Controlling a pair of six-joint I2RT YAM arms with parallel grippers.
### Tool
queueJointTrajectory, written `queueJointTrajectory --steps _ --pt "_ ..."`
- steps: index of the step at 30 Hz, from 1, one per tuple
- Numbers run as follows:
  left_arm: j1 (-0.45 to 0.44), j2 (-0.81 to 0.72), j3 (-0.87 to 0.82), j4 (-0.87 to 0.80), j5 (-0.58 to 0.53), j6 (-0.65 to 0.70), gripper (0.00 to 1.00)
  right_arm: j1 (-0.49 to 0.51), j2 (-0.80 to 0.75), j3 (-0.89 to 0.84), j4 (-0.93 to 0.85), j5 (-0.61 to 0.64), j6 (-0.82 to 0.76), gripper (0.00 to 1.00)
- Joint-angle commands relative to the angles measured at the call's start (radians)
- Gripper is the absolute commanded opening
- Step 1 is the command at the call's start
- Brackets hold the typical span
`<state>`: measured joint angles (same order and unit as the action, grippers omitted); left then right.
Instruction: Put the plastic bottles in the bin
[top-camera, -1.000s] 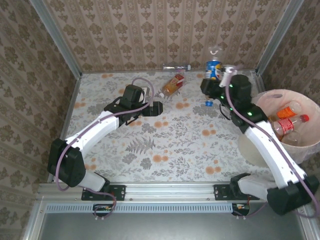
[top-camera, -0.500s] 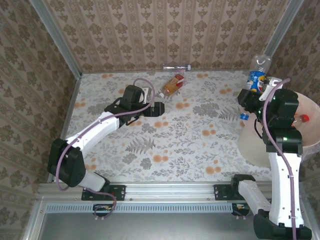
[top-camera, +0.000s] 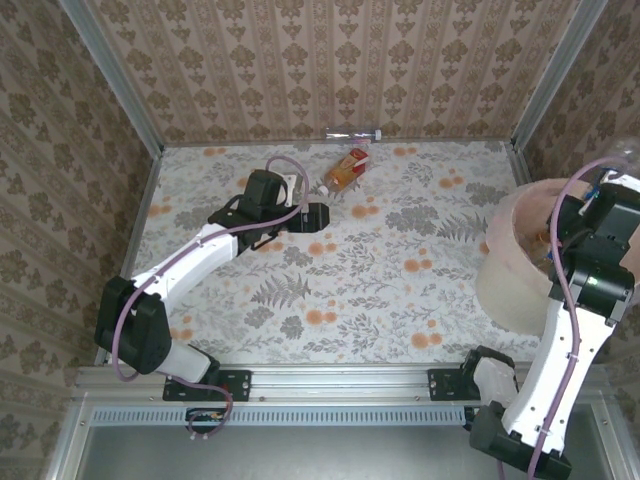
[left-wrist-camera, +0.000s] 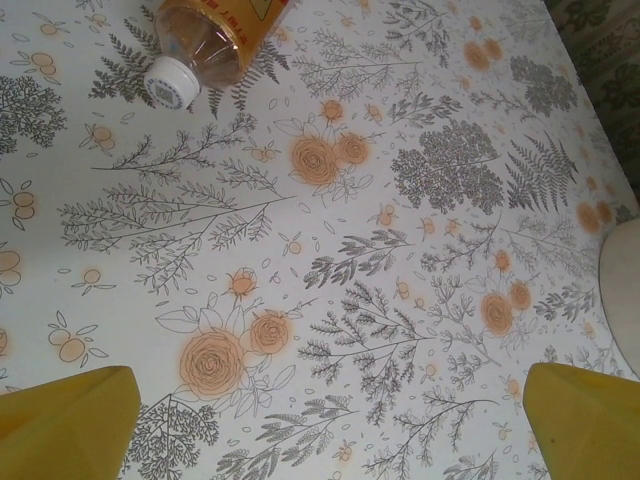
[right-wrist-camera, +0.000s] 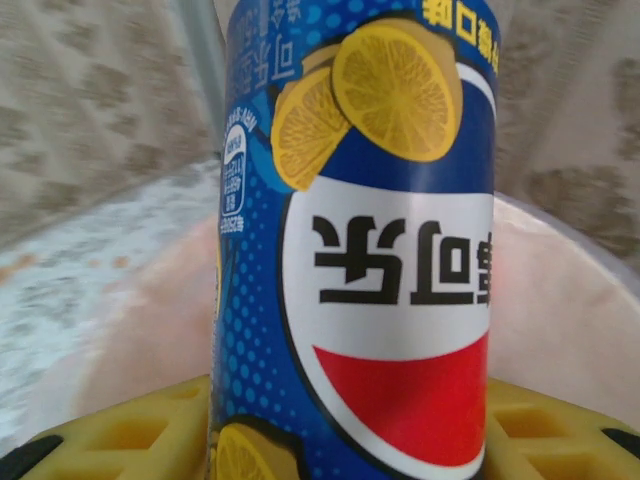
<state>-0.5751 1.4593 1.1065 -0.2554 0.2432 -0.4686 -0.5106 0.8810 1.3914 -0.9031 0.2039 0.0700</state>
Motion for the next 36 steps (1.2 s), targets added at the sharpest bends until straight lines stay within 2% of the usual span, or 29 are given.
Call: queueJointTrajectory --steps 1,6,8,11,15,16,17,24,26,29,31,33,36 --pt "0.01 -0.019 -0.017 0.025 0.014 -0.009 1.0 -0.016 0.01 -0.052 0.011 0.229 -0.079 0.49" --pt "0.029 -0.014 -0.017 0.031 0.021 -0.015 1.0 -0.021 0.001 -0.101 0.046 0.288 -0.086 0.56" --pt "0.035 -0.011 -0.021 0.034 0.023 -0.017 1.0 -0.021 -0.021 -0.144 0.059 0.323 -0.076 0.64" --pt "0.041 -0.006 -0.024 0.042 0.032 -0.027 1.0 -0.021 -0.051 -0.198 0.056 0.341 -0.059 0.8" --pt "0.046 -0.002 -0.026 0.046 0.044 -0.032 1.0 -0.021 -0.086 -0.201 0.051 0.3 -0.035 0.89" --pt "0.046 -0.003 -0.025 0.044 0.044 -0.031 1.0 -0.021 -0.084 -0.186 0.039 0.286 -0.026 0.98" --pt "0.047 -0.004 -0.027 0.045 0.044 -0.032 1.0 -0.02 -0.081 -0.174 0.029 0.275 -0.018 1.0" --pt "0.05 -0.005 -0.027 0.044 0.038 -0.03 1.0 -0.019 -0.07 -0.138 0.009 0.232 0.039 1.0" --pt "0.052 -0.001 -0.025 0.045 0.039 -0.031 1.0 -0.019 -0.065 -0.133 0.001 0.174 0.065 1.0" --pt "0.054 0.004 -0.026 0.045 0.042 -0.034 1.0 -0.019 -0.056 -0.133 0.006 -0.04 0.091 1.0" --pt "0.054 0.008 -0.025 0.045 0.047 -0.035 1.0 -0.019 -0.033 -0.139 0.021 -0.112 0.126 1.0" --pt "0.054 0.008 -0.026 0.047 0.053 -0.037 1.0 -0.019 -0.015 -0.165 0.05 -0.106 0.152 1.0" --pt "0.054 0.007 -0.027 0.047 0.053 -0.038 1.0 -0.019 0.017 -0.189 0.038 -0.021 0.195 1.0"
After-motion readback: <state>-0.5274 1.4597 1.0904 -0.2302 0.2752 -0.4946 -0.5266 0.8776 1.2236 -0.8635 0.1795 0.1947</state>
